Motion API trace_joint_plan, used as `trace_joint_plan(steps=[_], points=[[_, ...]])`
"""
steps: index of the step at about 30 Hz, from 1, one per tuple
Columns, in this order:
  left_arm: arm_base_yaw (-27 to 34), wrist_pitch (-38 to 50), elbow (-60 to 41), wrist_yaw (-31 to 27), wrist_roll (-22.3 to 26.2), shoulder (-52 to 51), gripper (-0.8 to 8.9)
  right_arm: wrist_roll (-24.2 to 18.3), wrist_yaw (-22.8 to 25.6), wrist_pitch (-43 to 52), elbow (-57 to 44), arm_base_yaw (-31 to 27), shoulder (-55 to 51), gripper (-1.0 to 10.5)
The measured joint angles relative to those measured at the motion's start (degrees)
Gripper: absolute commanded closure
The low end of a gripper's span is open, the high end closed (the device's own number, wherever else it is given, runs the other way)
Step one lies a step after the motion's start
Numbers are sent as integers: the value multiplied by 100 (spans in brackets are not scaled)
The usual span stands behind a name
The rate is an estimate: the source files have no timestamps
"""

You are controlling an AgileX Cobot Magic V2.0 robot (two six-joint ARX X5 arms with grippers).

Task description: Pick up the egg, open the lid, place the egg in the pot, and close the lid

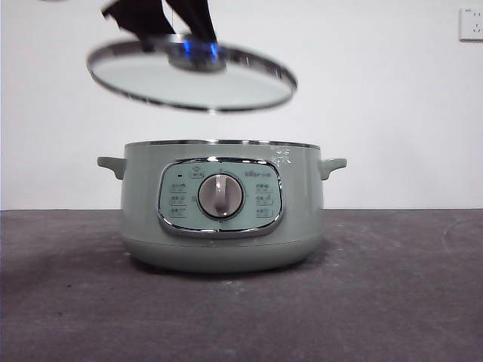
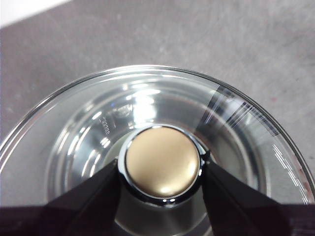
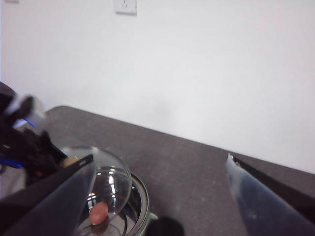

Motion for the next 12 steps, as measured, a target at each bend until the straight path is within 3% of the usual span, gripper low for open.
trace_joint_plan(steps=[12], points=[[-28,520,0,2,0,566,822,0,179,-494,0,0,-153,502]])
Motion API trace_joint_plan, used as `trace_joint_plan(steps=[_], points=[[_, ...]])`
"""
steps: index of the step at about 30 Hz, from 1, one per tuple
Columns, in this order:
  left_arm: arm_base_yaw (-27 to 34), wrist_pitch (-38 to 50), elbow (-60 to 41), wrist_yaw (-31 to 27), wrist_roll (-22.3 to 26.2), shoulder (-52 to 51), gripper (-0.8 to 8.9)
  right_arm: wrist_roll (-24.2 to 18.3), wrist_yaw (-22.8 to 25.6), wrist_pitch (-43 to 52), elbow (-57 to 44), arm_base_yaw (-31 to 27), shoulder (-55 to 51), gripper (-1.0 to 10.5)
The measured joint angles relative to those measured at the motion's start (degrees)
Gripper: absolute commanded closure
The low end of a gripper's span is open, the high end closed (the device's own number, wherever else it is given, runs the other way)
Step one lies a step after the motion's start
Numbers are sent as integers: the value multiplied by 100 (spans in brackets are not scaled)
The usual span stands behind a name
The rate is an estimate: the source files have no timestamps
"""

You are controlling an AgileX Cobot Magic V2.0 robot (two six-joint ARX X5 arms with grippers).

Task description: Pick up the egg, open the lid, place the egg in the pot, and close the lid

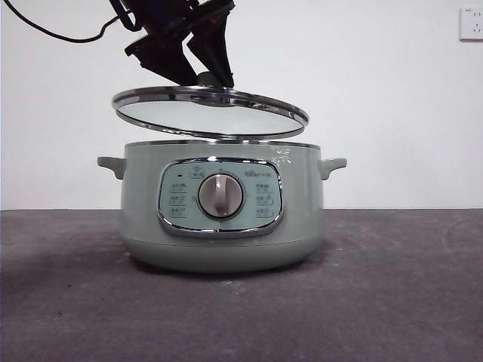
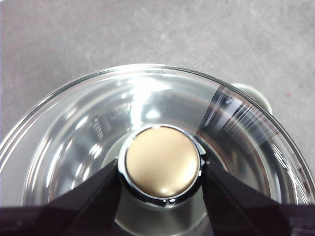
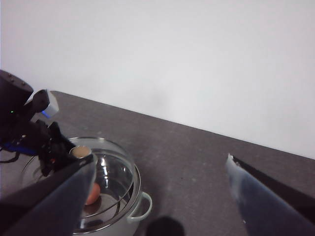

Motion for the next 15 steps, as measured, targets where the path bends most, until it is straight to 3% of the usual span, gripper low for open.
trace_joint_plan(steps=[15], points=[[-15,59,0,0,0,262,822,0,2,0,0,0,4,502]])
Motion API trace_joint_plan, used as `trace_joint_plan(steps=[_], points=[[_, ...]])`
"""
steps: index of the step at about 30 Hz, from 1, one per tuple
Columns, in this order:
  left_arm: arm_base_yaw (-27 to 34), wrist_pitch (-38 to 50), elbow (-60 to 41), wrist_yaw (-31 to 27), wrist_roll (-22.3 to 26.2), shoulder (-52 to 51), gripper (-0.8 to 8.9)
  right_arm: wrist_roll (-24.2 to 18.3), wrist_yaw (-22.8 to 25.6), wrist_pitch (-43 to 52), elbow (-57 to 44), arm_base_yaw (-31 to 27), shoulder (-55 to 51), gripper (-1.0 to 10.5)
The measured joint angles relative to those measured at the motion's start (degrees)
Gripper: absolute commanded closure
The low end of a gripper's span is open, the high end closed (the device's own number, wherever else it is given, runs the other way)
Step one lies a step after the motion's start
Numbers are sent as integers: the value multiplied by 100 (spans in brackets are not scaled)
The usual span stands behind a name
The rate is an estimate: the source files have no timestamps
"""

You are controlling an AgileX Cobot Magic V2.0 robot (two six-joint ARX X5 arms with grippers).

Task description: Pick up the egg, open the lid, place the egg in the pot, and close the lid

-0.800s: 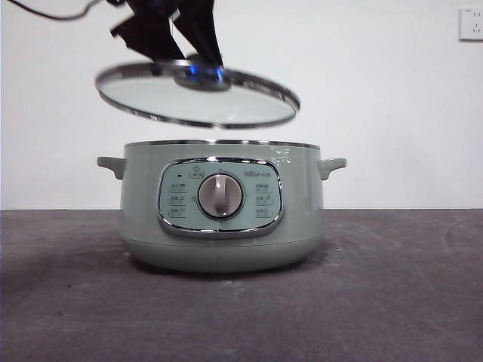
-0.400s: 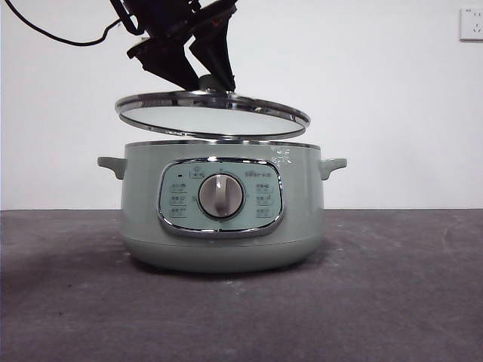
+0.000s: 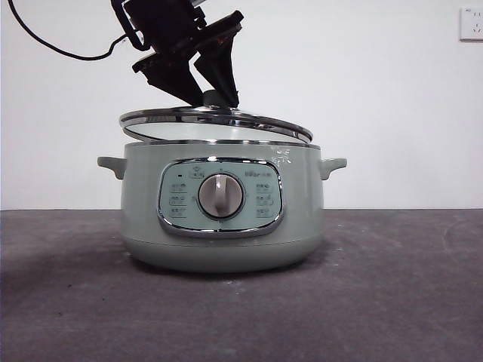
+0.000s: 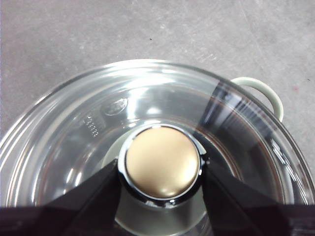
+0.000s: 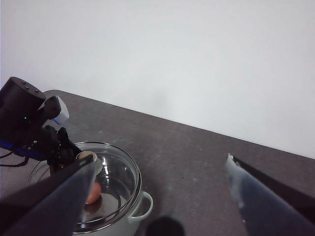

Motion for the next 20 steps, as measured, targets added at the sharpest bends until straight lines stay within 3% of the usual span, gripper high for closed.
trace_joint_plan(steps=[20], points=[[-179,-50,39,-129,-68,199,822,0,-20,-136,0,0,39,502]])
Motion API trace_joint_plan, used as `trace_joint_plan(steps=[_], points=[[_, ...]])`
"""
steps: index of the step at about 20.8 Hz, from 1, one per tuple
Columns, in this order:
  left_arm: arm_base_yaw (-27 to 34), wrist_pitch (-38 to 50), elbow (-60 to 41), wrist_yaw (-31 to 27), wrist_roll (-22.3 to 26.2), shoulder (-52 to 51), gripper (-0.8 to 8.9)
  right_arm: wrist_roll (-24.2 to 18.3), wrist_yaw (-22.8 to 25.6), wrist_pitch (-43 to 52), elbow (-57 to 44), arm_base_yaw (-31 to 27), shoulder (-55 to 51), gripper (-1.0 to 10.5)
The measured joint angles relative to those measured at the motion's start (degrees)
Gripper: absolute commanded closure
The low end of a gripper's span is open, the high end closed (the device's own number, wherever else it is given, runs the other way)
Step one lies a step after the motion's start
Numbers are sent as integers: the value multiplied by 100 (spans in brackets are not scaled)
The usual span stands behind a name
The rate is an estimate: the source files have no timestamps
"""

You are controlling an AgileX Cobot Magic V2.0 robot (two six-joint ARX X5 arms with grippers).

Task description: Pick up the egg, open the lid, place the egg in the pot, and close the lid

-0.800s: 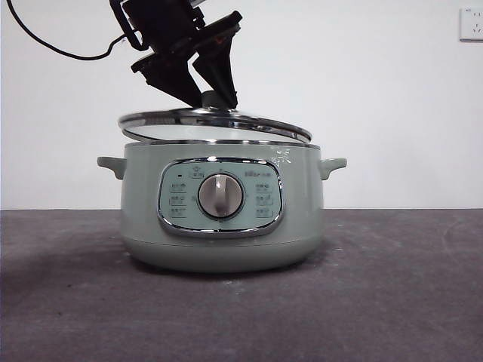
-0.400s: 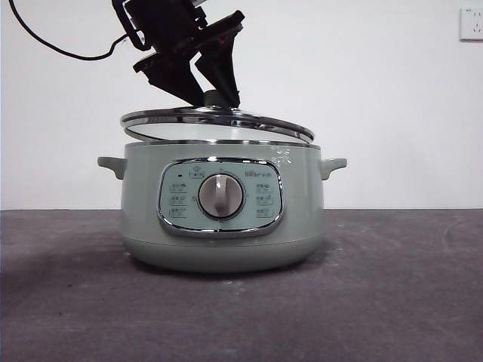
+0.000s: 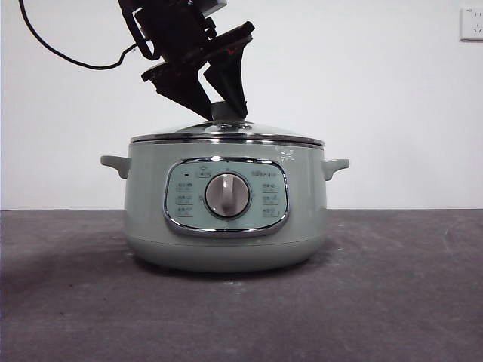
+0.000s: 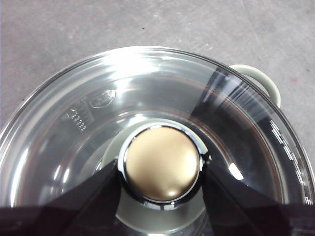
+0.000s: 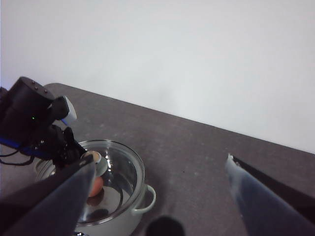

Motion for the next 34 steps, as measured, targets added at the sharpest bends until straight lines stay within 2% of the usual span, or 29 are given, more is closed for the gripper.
trace_joint_plan(steps=[3,5,7,9,10,17,21,28,34], points=[[-9,-26,9,-68,-22,0,817,0,-2,-39,0,0,0,502],[-13,-66,24,-72,-37,0,775,0,-11,-39,0,0,0,502],[-13,-114,37,-79,-42,0,595,2,-37,-42,0,0,0,502],[-13,-160,57,-87,-44,2,330,0,-44,-90,0,2,0,502],[-13,-164,57,-87,-46,2,264,0,-44,-133,0,7,0,502],[-13,-240,57,-131,-50,-17,249,2,-52,-737,0,7,59,503],[-13,-339,72,-129,-22,-181,249,33,-461,-1064,0,7,149,505],[-13,-1517,629,-79,-42,-706,251,81,-1451,-1532,0,7,361,506],[-13,-2778,964,188,-42,-1467,252,83,-1923,-2002,0,7,629,507]])
